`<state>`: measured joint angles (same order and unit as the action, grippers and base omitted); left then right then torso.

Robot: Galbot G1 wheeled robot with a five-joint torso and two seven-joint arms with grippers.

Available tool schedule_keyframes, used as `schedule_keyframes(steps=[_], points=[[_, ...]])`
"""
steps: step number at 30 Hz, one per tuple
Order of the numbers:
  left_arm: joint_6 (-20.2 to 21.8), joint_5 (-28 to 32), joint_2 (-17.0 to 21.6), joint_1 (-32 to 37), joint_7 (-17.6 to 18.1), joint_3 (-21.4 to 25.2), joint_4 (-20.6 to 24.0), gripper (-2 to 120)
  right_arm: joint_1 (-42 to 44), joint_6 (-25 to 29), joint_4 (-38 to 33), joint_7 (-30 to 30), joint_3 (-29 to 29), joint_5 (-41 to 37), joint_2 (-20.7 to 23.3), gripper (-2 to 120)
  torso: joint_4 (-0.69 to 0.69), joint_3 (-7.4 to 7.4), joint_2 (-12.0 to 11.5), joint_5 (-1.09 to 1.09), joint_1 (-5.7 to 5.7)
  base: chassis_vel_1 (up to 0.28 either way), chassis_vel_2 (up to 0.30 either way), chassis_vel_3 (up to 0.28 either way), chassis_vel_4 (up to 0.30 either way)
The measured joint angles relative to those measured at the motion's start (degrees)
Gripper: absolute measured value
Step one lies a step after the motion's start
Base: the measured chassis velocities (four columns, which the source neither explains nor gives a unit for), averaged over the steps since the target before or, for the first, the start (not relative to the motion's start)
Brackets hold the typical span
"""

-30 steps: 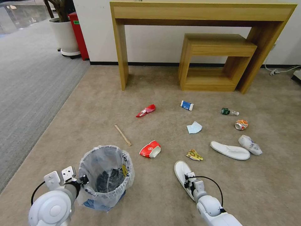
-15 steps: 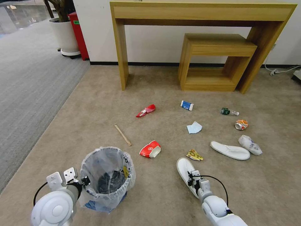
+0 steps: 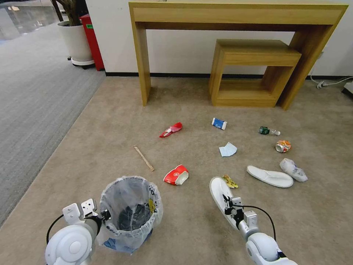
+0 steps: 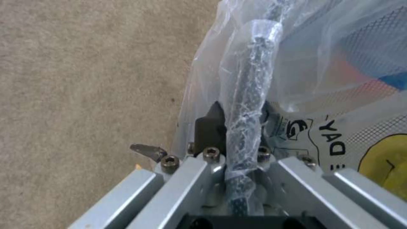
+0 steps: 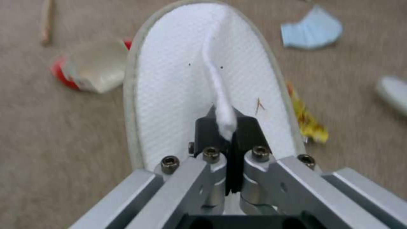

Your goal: Pick up the trash bin and place the garbage on the floor into it.

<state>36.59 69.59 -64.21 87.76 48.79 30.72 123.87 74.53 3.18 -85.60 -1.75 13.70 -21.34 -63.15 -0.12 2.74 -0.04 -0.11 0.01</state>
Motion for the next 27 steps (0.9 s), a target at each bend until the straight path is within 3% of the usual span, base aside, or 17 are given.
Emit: schedule_keyframes(steps=[7,15,19,20,23,27], points=[[0.03,-0.52,-0.16,-0.49,-0.27,-1.74,-0.30,0,2.47,2.38,-8.13,1.77,1.09,-2.28,2.53,0,0.00,0.00,0.00,0.01,0.00,0.000,0.000,0.000,0.000],[0.09,-0.69,-0.06,-0.57,-0.49,-2.53,-0.31,0,3.49,4.72,-11.72,4.55,1.47,-3.81,3.57,0,0.00,0.00,0.00,0.00,0.00,0.000,0.000,0.000,0.000],[0.10,-1.51,0.11,-0.69,-0.76,-3.64,-0.36,0,3.92,9.81,-14.37,14.71,2.43,-6.46,4.69,0,0.00,0.00,0.00,0.01,0.00,0.000,0.000,0.000,0.000],[0.10,-1.51,0.11,-0.69,-0.76,-3.64,-0.36,0,3.92,9.81,-14.37,14.71,2.43,-6.46,4.69,0,0.00,0.00,0.00,0.01,0.00,0.000,0.000,0.000,0.000],[0.00,-2.45,0.27,-0.95,-0.91,-4.68,-0.67,0,4.11,14.23,-14.69,24.28,3.11,-7.94,5.54,0,0.00,-0.01,0.00,0.02,0.00,0.000,0.000,0.000,0.000],[-0.05,-3.38,0.36,-1.29,-1.04,-5.88,-1.00,0,4.08,16.18,-15.44,28.95,3.09,-8.60,6.41,0,0.01,-0.01,0.01,0.04,-0.01,0.000,0.000,0.000,0.000]])
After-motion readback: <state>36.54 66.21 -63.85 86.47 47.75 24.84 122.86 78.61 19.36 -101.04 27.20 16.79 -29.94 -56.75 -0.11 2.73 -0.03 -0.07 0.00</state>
